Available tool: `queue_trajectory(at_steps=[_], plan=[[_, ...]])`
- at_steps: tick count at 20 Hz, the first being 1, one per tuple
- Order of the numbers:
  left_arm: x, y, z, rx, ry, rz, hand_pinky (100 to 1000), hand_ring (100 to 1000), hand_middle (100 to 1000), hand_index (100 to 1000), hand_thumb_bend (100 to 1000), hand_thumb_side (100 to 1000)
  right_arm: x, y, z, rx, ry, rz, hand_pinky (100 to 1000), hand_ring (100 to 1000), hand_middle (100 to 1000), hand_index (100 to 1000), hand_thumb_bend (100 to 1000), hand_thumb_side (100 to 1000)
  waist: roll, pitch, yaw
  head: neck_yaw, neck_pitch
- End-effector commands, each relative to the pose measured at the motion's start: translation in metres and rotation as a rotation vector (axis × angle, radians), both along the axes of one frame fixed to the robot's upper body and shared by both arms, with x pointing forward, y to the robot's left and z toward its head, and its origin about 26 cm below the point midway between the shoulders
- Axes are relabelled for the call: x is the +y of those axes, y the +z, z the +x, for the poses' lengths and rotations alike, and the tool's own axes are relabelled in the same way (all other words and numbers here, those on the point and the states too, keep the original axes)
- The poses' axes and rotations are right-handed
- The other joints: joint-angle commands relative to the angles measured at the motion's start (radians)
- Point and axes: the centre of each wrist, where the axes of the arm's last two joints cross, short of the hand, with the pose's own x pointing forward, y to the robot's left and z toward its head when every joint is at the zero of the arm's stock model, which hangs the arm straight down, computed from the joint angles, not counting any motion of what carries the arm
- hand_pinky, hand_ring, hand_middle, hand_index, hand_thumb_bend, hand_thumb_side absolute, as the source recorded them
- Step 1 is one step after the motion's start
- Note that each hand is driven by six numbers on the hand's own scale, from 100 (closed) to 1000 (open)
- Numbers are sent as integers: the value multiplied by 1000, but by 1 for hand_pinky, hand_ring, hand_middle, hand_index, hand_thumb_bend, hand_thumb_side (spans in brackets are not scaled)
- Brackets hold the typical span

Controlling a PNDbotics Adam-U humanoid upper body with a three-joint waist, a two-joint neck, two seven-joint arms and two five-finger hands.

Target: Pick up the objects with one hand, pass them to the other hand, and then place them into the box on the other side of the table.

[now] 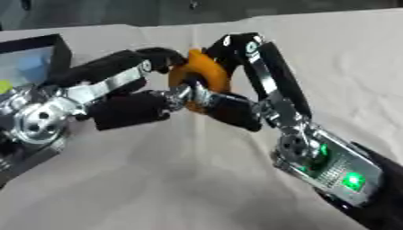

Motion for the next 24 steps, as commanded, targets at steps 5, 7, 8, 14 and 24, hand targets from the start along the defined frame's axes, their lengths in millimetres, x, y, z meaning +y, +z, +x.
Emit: queue_trajectory(at_steps=[5, 7, 8, 14, 24], plan=[[15, 11, 1, -56, 60, 64, 1000, 951, 955, 971, 100, 815, 1, 12, -4, -107, -352, 81, 628, 457, 389, 366, 100, 100, 10, -32, -5, 2, -9], [17, 13, 2, -86, 71, 58, 1000, 948, 953, 967, 100, 745, 0, 12, -4, -108, -354, 79, 622, 456, 388, 365, 100, 100, 10, -32, -5, 2, -9], [18, 14, 2, -102, 78, 52, 1000, 946, 953, 966, 100, 704, 0, 12, -4, -107, -355, 79, 619, 456, 387, 365, 100, 100, 10, -31, -5, 2, -10], [19, 16, 2, -173, 127, -8, 1000, 941, 957, 1000, 100, 616, -1, 11, -4, -101, -351, 78, 612, 451, 383, 361, 100, 100, 8, -31, -7, 2, -15], [18, 15, 2, -188, 129, -75, 1000, 941, 957, 987, 100, 679, 0, 12, -4, -103, -315, 76, 607, 444, 378, 351, 100, 100, 9, -31, -10, -3, -20]])
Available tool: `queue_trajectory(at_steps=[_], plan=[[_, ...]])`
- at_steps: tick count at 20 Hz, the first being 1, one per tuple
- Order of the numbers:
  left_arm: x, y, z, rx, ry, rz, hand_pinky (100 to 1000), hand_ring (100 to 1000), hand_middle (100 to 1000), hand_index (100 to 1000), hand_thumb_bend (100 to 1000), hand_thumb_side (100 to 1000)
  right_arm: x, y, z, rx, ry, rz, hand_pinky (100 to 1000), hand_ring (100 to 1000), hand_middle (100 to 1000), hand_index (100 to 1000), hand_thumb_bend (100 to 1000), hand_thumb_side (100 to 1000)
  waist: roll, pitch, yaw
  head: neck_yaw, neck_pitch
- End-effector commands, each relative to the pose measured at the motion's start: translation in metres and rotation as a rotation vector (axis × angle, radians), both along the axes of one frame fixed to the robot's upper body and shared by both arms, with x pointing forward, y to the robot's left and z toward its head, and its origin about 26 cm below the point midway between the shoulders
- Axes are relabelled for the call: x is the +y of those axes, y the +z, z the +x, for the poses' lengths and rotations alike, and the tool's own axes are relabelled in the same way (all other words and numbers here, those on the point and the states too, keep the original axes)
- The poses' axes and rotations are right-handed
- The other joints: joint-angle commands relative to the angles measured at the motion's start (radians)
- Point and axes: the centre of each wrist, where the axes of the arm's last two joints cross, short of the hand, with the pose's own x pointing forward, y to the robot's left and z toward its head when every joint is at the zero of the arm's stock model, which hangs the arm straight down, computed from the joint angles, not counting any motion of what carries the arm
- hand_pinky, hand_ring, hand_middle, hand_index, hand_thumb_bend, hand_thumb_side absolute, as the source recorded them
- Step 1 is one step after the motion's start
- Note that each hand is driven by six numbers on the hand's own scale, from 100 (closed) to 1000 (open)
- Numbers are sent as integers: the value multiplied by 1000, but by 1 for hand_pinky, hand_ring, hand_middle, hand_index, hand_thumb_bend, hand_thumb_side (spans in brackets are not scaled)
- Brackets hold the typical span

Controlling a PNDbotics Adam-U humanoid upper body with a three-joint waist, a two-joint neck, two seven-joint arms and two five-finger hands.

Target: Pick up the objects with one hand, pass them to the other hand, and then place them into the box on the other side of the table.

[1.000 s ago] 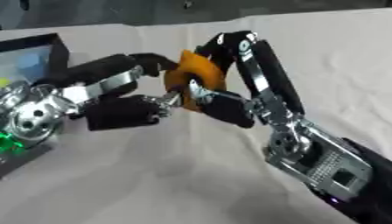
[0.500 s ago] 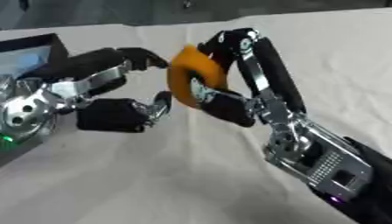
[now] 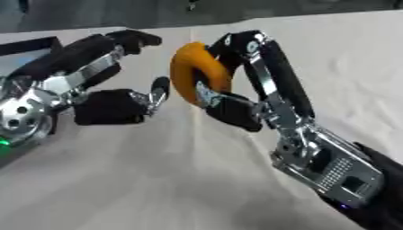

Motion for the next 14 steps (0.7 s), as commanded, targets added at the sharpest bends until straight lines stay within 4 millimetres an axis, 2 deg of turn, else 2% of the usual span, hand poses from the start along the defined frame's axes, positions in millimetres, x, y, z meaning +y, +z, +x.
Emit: queue_trajectory(at_steps=[1, 10, 14], plan=[[5, 7, -1, -26, 9, -2, 1000, 941, 957, 987, 100, 682, 0, 10, -4, -70, -282, 100, 607, 444, 378, 350, 100, 100, 9, -31, 0, -4, -12], [6, 6, -1, 5, -1, 14, 1000, 948, 958, 987, 100, 817, 1, 12, -5, -89, -239, 83, 611, 446, 379, 332, 100, 100, 8, -32, -1, -7, -14], [7, 5, -1, 25, -14, 24, 1000, 950, 957, 985, 100, 846, 2, 14, -5, -101, -211, 66, 611, 446, 380, 322, 100, 100, 9, -33, -1, -9, -15]])
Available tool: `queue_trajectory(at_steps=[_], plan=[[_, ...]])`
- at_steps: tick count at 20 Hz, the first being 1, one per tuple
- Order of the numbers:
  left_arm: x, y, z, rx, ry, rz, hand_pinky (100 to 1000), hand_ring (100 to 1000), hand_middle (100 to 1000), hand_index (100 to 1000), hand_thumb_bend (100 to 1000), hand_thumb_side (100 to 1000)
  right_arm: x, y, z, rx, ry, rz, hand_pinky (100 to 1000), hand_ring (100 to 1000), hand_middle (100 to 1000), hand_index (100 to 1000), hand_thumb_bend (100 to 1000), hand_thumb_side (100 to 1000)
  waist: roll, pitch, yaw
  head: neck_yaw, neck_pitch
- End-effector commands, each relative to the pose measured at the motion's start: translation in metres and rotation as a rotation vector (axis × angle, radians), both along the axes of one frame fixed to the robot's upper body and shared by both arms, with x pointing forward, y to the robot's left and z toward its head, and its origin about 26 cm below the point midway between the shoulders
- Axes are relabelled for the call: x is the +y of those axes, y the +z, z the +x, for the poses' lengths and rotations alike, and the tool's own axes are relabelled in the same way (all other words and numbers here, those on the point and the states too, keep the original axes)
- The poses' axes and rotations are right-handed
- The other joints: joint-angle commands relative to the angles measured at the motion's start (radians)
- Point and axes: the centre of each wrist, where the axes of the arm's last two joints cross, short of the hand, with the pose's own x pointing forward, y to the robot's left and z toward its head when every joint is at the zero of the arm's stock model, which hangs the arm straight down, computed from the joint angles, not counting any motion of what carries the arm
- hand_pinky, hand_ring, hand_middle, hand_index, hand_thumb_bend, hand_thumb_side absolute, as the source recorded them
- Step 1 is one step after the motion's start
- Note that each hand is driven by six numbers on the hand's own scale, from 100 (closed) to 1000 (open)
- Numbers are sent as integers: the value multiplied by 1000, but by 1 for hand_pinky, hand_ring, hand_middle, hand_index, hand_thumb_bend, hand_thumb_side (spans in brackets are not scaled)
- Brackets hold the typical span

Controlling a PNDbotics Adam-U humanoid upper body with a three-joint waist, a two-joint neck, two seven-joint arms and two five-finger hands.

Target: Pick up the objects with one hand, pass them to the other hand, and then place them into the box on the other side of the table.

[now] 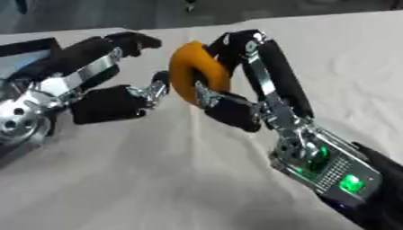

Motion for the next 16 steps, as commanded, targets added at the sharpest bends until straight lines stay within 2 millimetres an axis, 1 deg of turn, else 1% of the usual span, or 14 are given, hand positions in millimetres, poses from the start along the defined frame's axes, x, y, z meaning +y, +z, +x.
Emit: queue_trajectory(at_steps=[1, 9, 16], plan=[[6, 7, -1, -14, 5, 17, 1000, 951, 957, 985, 100, 845, 1, 11, -5, -69, -189, 77, 611, 445, 380, 322, 100, 100, 9, -33, -1, -4, -14], [6, 8, -1, -13, 7, 34, 1000, 952, 956, 988, 100, 845, 2, 14, -5, -74, -137, 37, 608, 444, 380, 321, 100, 100, 10, -35, -1, -11, -16], [6, 13, -1, -39, 34, -6, 1000, 950, 959, 1000, 100, 850, 2, 14, -5, -50, -114, 49, 599, 433, 374, 314, 100, 100, 9, -35, -2, -23, -21]])
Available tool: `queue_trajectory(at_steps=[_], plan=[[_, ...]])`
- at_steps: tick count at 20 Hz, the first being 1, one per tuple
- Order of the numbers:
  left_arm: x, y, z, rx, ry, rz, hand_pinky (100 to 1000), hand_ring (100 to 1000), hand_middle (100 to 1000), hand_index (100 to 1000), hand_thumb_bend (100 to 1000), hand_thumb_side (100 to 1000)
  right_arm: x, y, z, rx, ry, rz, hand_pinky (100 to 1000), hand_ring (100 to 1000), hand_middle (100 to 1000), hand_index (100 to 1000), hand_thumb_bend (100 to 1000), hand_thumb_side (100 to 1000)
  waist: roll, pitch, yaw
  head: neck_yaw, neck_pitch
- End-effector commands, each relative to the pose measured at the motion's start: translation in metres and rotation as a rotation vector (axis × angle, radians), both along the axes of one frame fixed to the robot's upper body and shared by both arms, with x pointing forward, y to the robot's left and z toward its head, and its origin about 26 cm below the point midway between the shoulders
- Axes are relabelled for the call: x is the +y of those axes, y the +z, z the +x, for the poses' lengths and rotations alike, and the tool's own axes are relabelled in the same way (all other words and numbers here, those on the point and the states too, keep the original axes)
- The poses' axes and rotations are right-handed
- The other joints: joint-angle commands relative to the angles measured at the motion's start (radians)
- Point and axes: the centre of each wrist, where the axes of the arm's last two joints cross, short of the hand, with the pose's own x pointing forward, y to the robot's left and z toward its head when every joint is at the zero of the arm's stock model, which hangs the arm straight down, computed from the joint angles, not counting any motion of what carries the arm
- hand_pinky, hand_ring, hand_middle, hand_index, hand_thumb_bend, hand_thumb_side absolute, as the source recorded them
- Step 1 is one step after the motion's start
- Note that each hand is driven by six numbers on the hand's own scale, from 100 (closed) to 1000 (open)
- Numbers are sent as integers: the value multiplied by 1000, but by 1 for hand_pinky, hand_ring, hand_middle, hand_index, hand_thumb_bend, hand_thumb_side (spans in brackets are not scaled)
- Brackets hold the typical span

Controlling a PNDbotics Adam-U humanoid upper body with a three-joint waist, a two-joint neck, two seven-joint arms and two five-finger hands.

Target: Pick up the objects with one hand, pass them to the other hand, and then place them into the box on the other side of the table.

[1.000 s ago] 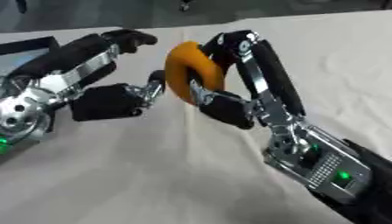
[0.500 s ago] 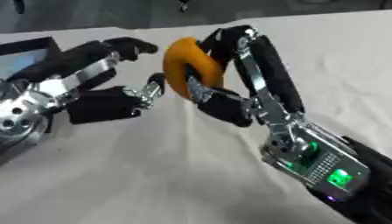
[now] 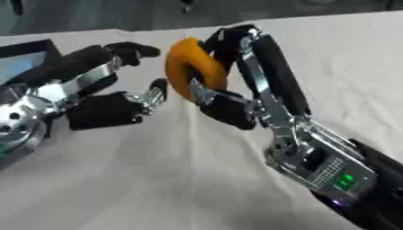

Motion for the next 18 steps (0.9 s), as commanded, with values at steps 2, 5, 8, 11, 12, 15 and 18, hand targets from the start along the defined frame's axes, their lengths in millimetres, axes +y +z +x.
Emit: queue_trajectory(at_steps=[2, 5, 8, 11, 12, 15, 18], plan=[[5, 14, -2, -51, 23, -33, 1000, 951, 958, 1000, 100, 863, 1, 10, -5, -39, -84, 70, 599, 433, 374, 314, 100, 100, 9, -36, 0, -8, -13], [5, 15, -2, -44, 13, -43, 1000, 954, 958, 998, 100, 859, 1, 10, -5, -34, -75, 67, 598, 431, 374, 313, 100, 100, 9, -37, 1, -12, -12], [6, 16, -2, -35, -13, -57, 1000, 956, 960, 1000, 100, 895, 2, 10, -5, -29, -59, 56, 598, 430, 374, 312, 100, 100, 9, -37, 3, -16, -11], [6, 16, -2, -5, -51, -72, 1000, 956, 960, 996, 100, 921, 3, 11, -6, -24, -47, 49, 595, 427, 371, 308, 100, 100, 8, -37, 2, -19, -10], [6, 16, -2, 4, -61, -78, 1000, 956, 960, 993, 100, 919, 3, 12, -6, -22, -46, 49, 593, 425, 370, 306, 100, 100, 8, -37, 2, -20, -9], [5, 17, -2, 22, -90, -86, 1000, 956, 960, 988, 100, 936, 3, 13, -6, -23, -49, 52, 591, 423, 368, 302, 100, 100, 10, -35, 4, -25, -2], [2, 17, -3, 39, -123, -84, 1000, 963, 966, 992, 100, 962, 4, 14, -6, -26, -51, 50, 590, 419, 366, 297, 100, 100, 13, -34, 9, -30, 8]])
